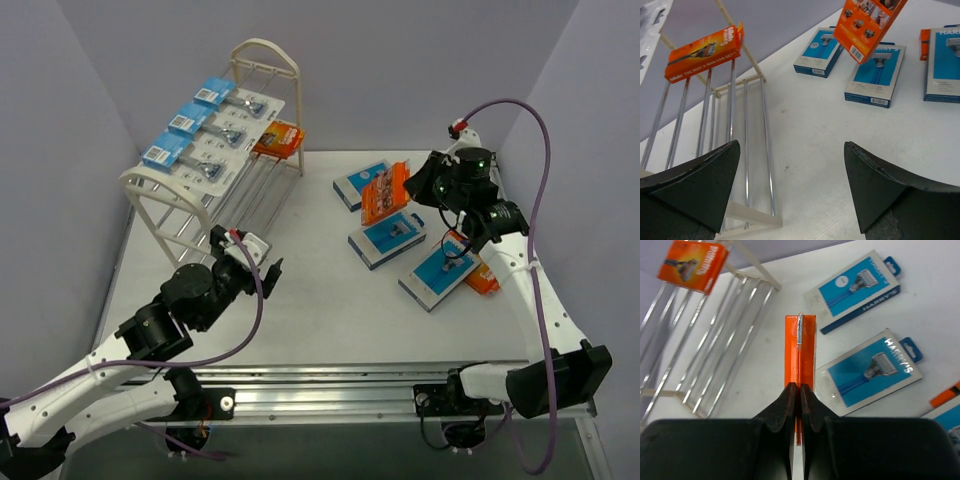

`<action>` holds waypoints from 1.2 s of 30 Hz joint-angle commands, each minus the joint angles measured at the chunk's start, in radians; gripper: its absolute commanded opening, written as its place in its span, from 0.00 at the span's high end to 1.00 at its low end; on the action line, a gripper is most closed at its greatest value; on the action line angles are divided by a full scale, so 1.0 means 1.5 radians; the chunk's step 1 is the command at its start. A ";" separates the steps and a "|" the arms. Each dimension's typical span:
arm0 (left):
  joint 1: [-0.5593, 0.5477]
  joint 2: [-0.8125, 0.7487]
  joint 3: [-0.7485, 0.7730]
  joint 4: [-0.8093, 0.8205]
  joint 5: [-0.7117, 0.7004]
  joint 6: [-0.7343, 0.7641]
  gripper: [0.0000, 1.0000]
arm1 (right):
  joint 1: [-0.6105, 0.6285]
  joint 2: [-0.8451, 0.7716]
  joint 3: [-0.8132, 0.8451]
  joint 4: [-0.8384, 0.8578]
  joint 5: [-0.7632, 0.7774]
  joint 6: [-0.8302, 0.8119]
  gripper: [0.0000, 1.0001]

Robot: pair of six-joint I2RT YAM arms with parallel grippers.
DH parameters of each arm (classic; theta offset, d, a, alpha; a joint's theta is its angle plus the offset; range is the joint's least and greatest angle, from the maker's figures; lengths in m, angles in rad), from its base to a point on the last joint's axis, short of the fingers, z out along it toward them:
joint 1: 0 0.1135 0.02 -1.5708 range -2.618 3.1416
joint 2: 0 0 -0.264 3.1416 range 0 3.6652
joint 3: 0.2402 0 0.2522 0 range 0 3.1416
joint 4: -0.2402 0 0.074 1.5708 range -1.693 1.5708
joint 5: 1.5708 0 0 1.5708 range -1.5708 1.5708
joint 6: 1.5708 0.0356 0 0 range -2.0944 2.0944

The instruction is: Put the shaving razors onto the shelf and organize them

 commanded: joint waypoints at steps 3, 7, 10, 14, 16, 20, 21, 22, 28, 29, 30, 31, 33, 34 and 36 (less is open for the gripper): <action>-0.011 0.027 0.044 0.037 0.071 -0.062 0.06 | 0.018 -0.064 -0.097 0.146 -0.139 0.137 1.00; -0.041 0.080 0.061 0.045 0.039 -0.091 0.06 | 0.048 -0.079 -0.149 0.194 -0.161 0.188 1.00; -0.104 0.119 0.058 0.081 -0.009 -0.074 0.06 | 0.070 -0.092 -0.176 0.222 -0.173 0.231 1.00; -0.182 0.190 0.089 0.131 -0.108 -0.033 0.06 | 0.123 -0.112 -0.184 0.239 -0.130 0.284 1.00; -0.202 0.221 0.092 0.166 -0.125 -0.022 0.06 | 0.150 -0.128 -0.184 0.242 -0.103 0.316 1.00; -0.226 0.263 0.081 0.248 -0.158 0.003 0.06 | 0.214 -0.148 -0.185 0.263 -0.039 0.371 1.00; -0.229 0.275 0.080 0.258 -0.157 0.005 0.06 | 0.237 -0.151 -0.187 0.268 -0.030 0.381 1.00; -0.234 0.280 0.080 0.280 -0.158 0.009 0.06 | 0.247 -0.155 -0.189 0.273 -0.025 0.390 1.00; -0.259 0.349 0.098 0.338 -0.292 0.045 0.06 | 0.319 -0.171 -0.182 0.286 0.013 0.423 1.00; -0.260 0.355 0.096 0.351 -0.307 0.058 0.06 | 0.327 -0.176 -0.178 0.274 0.020 0.422 1.00; -0.261 0.359 0.090 0.370 -0.325 0.063 0.06 | 0.333 -0.181 -0.175 0.272 0.026 0.422 1.00; -0.261 0.363 0.077 0.405 -0.344 0.069 0.06 | 0.341 -0.191 -0.176 0.269 0.033 0.424 1.00; -0.261 0.362 0.067 0.431 -0.391 0.072 0.04 | 0.345 -0.200 -0.185 0.267 0.033 0.434 1.00; -0.260 0.356 0.061 0.460 -0.408 0.074 0.11 | 0.346 -0.210 -0.187 0.261 0.033 0.437 1.00; -0.260 0.342 0.044 0.477 -0.445 0.072 0.28 | 0.346 -0.221 -0.191 0.253 0.036 0.441 1.00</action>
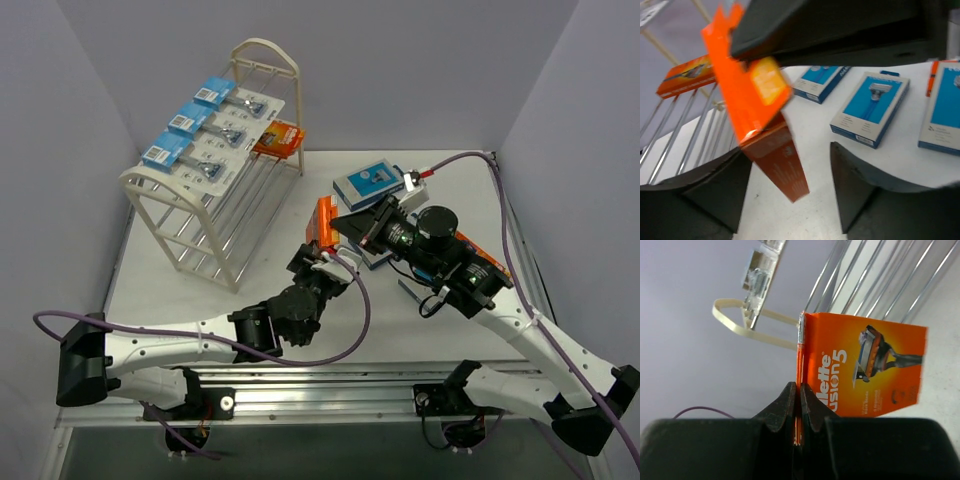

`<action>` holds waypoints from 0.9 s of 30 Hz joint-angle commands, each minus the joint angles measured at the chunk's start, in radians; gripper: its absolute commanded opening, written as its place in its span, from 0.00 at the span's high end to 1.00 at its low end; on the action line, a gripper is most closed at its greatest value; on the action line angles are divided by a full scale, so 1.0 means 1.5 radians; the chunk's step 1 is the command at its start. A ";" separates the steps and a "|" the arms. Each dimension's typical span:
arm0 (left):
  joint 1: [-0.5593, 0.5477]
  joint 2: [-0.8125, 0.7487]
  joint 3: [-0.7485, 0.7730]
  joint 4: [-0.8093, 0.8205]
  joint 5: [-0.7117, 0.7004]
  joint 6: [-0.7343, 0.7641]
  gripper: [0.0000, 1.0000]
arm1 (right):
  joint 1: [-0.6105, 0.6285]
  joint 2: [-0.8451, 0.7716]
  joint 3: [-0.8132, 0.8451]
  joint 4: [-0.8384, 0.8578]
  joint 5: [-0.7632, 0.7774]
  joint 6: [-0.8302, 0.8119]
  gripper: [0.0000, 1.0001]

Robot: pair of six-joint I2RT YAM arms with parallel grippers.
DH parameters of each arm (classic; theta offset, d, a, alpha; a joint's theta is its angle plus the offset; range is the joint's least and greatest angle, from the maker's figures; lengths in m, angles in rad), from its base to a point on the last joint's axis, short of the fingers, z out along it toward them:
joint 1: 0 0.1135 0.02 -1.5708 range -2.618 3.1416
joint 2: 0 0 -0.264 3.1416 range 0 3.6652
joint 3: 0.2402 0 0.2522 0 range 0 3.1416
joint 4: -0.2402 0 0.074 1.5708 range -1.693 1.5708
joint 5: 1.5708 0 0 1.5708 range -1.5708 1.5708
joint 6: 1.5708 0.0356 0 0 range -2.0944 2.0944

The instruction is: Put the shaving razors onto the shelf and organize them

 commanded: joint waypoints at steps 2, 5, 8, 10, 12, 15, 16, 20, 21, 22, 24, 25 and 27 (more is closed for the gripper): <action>0.000 -0.041 -0.036 0.130 -0.120 0.004 0.38 | 0.005 -0.054 -0.007 0.030 0.023 0.025 1.00; 0.000 -0.073 -0.072 0.145 -0.138 -0.016 0.33 | 0.005 -0.074 -0.012 0.019 0.031 0.027 1.00; 0.001 -0.104 -0.097 0.159 -0.138 -0.022 0.48 | 0.006 -0.086 -0.025 0.020 0.031 0.036 1.00; 0.001 -0.127 -0.113 0.162 -0.125 -0.023 0.67 | 0.006 -0.093 -0.036 0.023 0.024 0.042 1.00; 0.000 -0.148 -0.119 0.154 -0.107 -0.024 0.72 | 0.006 -0.096 -0.048 0.025 0.020 0.043 1.00; 0.000 -0.176 -0.114 0.106 -0.039 -0.041 0.77 | 0.006 -0.103 -0.060 0.015 0.033 0.038 1.00; 0.000 -0.181 -0.102 0.055 -0.003 -0.068 0.83 | 0.006 -0.109 -0.061 0.012 0.038 0.032 0.98; -0.003 -0.195 -0.020 -0.170 0.013 -0.155 0.98 | 0.002 -0.127 -0.045 -0.032 0.076 -0.019 0.73; -0.004 -0.207 -0.003 -0.217 0.010 -0.174 0.98 | 0.002 -0.132 -0.034 -0.044 0.087 -0.041 0.70; -0.005 -0.218 0.010 -0.306 0.015 -0.202 0.98 | 0.001 -0.146 -0.034 -0.049 0.117 -0.047 0.65; -0.005 -0.259 0.027 -0.363 0.055 -0.238 0.98 | -0.001 -0.162 -0.044 -0.069 0.135 -0.053 0.50; -0.003 -0.272 0.033 -0.416 0.067 -0.270 0.98 | -0.002 -0.175 -0.060 -0.065 0.140 -0.060 0.49; -0.002 -0.297 0.057 -0.502 0.105 -0.297 0.98 | -0.008 -0.178 -0.065 -0.071 0.137 -0.085 0.42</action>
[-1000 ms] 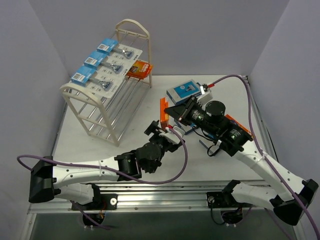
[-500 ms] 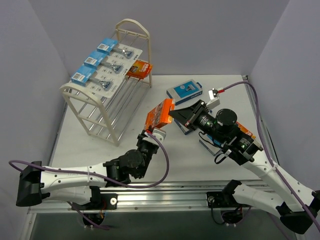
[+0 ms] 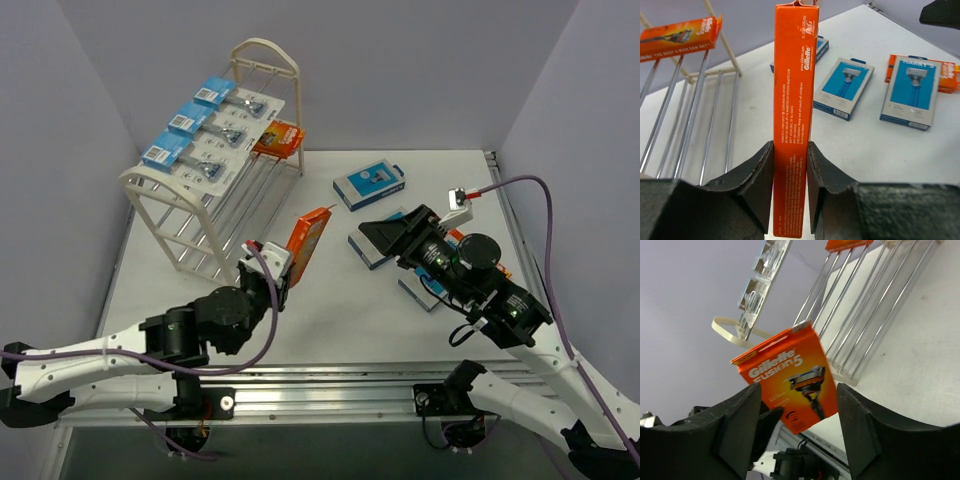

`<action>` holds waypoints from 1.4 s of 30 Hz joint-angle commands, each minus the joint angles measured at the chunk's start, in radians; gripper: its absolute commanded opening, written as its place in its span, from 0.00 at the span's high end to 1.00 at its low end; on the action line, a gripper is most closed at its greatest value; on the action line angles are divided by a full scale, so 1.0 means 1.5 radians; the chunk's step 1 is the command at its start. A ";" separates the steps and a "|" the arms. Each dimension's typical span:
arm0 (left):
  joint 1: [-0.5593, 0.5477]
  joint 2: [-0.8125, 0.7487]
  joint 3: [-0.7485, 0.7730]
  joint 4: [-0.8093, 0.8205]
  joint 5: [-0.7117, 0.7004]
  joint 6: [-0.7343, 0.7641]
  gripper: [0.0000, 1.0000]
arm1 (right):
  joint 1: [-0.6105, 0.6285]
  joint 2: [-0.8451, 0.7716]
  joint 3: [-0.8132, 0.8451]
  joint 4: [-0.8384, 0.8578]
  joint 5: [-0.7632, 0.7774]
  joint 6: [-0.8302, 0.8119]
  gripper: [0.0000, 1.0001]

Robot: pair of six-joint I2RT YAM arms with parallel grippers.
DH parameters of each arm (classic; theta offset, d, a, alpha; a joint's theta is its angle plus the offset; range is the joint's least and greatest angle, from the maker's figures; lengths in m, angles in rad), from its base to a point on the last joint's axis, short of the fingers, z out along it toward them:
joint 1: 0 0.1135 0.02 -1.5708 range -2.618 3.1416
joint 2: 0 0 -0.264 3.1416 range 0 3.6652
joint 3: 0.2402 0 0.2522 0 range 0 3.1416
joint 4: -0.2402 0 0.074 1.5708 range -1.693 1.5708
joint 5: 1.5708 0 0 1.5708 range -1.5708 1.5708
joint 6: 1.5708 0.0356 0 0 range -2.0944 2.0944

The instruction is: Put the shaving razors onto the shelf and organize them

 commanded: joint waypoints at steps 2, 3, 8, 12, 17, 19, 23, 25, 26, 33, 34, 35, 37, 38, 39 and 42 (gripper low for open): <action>0.005 -0.056 0.082 -0.226 0.090 -0.120 0.98 | -0.014 -0.013 -0.002 -0.015 0.036 -0.099 0.36; 0.005 -0.068 0.089 -0.264 0.123 -0.129 0.98 | -0.016 -0.010 -0.003 -0.011 0.033 -0.113 0.35; 0.011 -0.088 0.134 -0.343 0.257 -0.157 0.98 | -0.032 -0.013 -0.043 0.098 -0.087 -0.259 0.28; 0.014 -0.084 0.177 -0.418 0.358 -0.156 0.98 | -0.039 -0.005 -0.053 0.161 -0.239 -0.338 0.26; 0.019 -0.100 0.188 -0.462 0.461 -0.152 0.98 | -0.040 -0.011 -0.064 0.192 -0.371 -0.397 0.25; 0.022 -0.114 0.182 -0.472 0.482 -0.155 0.98 | -0.040 -0.017 -0.064 0.197 -0.436 -0.410 0.26; 0.022 -0.136 0.170 -0.482 0.523 -0.169 0.98 | -0.041 -0.031 -0.058 0.178 -0.523 -0.432 0.27; 0.022 -0.150 0.167 -0.484 0.539 -0.175 0.98 | -0.040 -0.030 -0.059 0.180 -0.566 -0.433 0.27; 0.022 -0.160 0.165 -0.484 0.542 -0.177 0.98 | -0.040 -0.027 -0.059 0.178 -0.608 -0.435 0.27; 0.023 -0.179 0.149 -0.488 0.581 -0.200 0.98 | -0.027 0.006 -0.078 0.158 -0.689 -0.444 0.27; 0.023 -0.178 0.146 -0.487 0.587 -0.205 0.98 | -0.024 0.006 -0.079 0.158 -0.694 -0.445 0.28; 0.023 -0.177 0.142 -0.486 0.587 -0.207 0.98 | -0.021 0.007 -0.082 0.162 -0.697 -0.439 0.28; 0.023 -0.176 0.129 -0.479 0.607 -0.212 0.98 | -0.007 0.008 -0.086 0.179 -0.702 -0.431 0.28; 0.022 -0.175 0.125 -0.476 0.607 -0.214 0.98 | 0.000 0.010 -0.085 0.180 -0.702 -0.431 0.28; 0.023 -0.173 0.121 -0.470 0.608 -0.216 0.98 | 0.006 0.017 -0.083 0.176 -0.700 -0.434 0.28; 0.023 -0.175 0.109 -0.451 0.610 -0.221 0.98 | 0.036 0.040 -0.081 0.169 -0.692 -0.443 0.29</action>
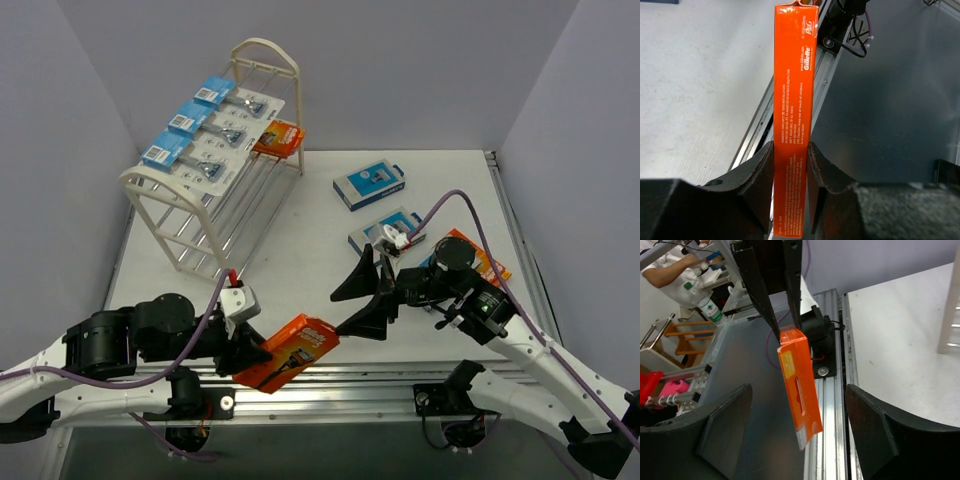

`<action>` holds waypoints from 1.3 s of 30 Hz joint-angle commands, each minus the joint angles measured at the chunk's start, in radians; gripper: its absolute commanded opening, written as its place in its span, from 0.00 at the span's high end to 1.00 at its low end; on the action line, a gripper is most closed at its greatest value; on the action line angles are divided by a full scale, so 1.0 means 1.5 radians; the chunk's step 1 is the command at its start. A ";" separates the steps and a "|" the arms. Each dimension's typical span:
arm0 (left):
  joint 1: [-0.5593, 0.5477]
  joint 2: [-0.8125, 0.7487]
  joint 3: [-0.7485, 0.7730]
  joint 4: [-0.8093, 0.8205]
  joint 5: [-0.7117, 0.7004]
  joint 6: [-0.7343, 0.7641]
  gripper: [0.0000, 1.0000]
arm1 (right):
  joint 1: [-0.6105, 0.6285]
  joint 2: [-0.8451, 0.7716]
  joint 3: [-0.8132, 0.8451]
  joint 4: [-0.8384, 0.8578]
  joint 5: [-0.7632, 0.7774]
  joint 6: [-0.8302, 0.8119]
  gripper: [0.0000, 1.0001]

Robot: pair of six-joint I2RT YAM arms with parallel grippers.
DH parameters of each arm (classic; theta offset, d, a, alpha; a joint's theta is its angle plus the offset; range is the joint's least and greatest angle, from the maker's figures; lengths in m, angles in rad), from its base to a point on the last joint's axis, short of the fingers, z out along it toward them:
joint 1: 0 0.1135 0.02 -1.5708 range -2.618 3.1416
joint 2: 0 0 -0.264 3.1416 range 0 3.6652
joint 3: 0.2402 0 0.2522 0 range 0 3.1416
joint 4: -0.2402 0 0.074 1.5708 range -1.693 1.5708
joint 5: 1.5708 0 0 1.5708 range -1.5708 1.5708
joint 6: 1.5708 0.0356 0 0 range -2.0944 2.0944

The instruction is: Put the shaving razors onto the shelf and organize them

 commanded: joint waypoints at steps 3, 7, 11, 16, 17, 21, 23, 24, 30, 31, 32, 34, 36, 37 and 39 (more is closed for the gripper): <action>0.003 -0.002 -0.006 0.057 0.013 -0.019 0.98 | 0.060 0.046 0.020 -0.006 0.000 -0.032 0.31; 0.003 -0.002 -0.010 0.063 0.013 -0.024 0.98 | 0.105 0.073 0.033 -0.033 0.029 -0.066 0.34; 0.003 -0.002 -0.011 0.069 0.012 -0.029 0.98 | 0.122 0.075 0.029 -0.043 0.049 -0.072 0.36; 0.003 0.003 -0.025 0.074 0.009 -0.029 0.98 | 0.134 0.065 0.015 -0.007 0.048 -0.049 0.70; 0.003 0.005 -0.029 0.075 0.005 -0.031 0.98 | 0.135 0.066 0.013 -0.006 0.048 -0.048 0.78; 0.004 -0.004 -0.047 0.089 -0.018 -0.044 0.98 | 0.143 0.069 0.002 0.010 0.050 -0.041 1.00; 0.004 -0.014 -0.053 0.090 -0.046 -0.049 0.96 | 0.143 0.066 0.000 0.016 0.051 -0.041 1.00; 0.004 -0.021 -0.054 0.090 -0.055 -0.053 0.75 | 0.144 0.063 -0.005 0.018 0.053 -0.039 1.00; 0.004 -0.075 -0.050 0.061 -0.143 -0.060 0.26 | 0.143 0.075 -0.015 0.011 0.110 -0.041 1.00; 0.004 -0.080 -0.049 0.054 -0.162 -0.067 0.23 | 0.143 0.077 -0.015 0.002 0.135 -0.045 1.00; 0.004 -0.094 -0.048 0.040 -0.178 -0.072 0.21 | 0.138 0.085 -0.013 -0.016 0.169 -0.045 1.00; 0.004 -0.109 -0.050 0.029 -0.227 -0.083 0.08 | 0.123 0.097 -0.012 -0.031 0.243 -0.044 1.00; 0.004 -0.131 -0.054 0.019 -0.256 -0.088 0.05 | 0.075 0.114 -0.015 -0.031 0.265 -0.024 1.00; 0.003 -0.139 -0.054 0.016 -0.289 -0.092 0.03 | 0.052 0.116 -0.016 -0.032 0.273 -0.017 1.00; 0.004 -0.163 -0.055 0.017 -0.323 -0.083 0.06 | -0.018 0.114 -0.022 -0.034 0.317 0.004 1.00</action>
